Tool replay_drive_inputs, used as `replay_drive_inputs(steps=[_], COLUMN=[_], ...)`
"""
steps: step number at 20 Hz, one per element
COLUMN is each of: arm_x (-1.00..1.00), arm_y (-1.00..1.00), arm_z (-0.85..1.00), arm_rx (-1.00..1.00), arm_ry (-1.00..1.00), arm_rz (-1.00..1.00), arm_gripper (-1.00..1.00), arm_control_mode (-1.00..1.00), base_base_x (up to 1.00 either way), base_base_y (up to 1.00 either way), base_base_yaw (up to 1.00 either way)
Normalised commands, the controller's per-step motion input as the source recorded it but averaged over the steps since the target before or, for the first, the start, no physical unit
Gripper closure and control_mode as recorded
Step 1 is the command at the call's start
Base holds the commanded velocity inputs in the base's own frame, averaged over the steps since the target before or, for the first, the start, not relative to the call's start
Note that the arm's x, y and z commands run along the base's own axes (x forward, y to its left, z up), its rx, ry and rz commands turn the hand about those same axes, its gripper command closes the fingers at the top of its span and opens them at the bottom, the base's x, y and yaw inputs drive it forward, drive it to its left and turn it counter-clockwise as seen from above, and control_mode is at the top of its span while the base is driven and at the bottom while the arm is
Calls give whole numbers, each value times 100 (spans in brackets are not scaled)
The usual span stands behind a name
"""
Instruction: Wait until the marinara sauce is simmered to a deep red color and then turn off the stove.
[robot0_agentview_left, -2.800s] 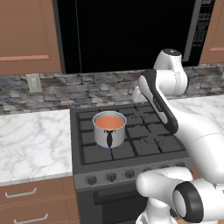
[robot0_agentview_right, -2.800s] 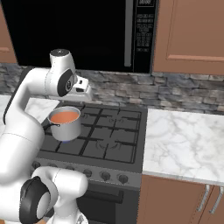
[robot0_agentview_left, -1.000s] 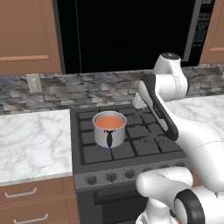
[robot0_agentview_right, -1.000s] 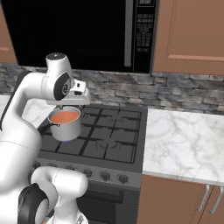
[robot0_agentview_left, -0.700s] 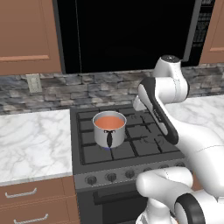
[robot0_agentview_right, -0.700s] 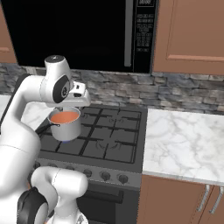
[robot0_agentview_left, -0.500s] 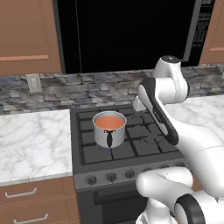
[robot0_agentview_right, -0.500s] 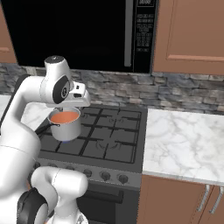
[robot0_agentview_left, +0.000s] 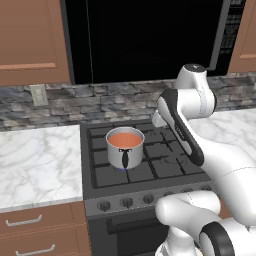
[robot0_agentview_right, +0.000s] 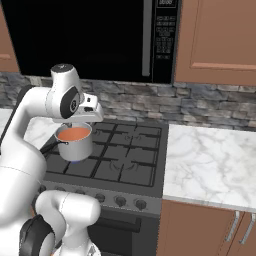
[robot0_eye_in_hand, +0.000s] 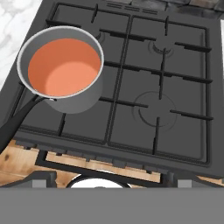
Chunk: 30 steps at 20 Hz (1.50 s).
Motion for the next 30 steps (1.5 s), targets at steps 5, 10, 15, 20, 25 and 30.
replay_drive_inputs(steps=[5,10,15,20,25,30], arm_x=[0,0,0,0,0,0], arm_y=[0,0,0,0,0,0], arm_z=[0,0,0,0,0,0], arm_rx=[0,0,0,0,0,0], arm_ry=[0,0,0,0,0,0], arm_rz=[0,0,0,0,0,0], arm_gripper=[-100,-100,-100,-100,-100,-100], arm_control_mode=[-100,-100,-100,-100,-100,-100], base_base_x=[0,0,0,0,0,0], base_base_y=[0,0,0,0,0,0], base_base_yaw=[0,0,0,0,0,0])
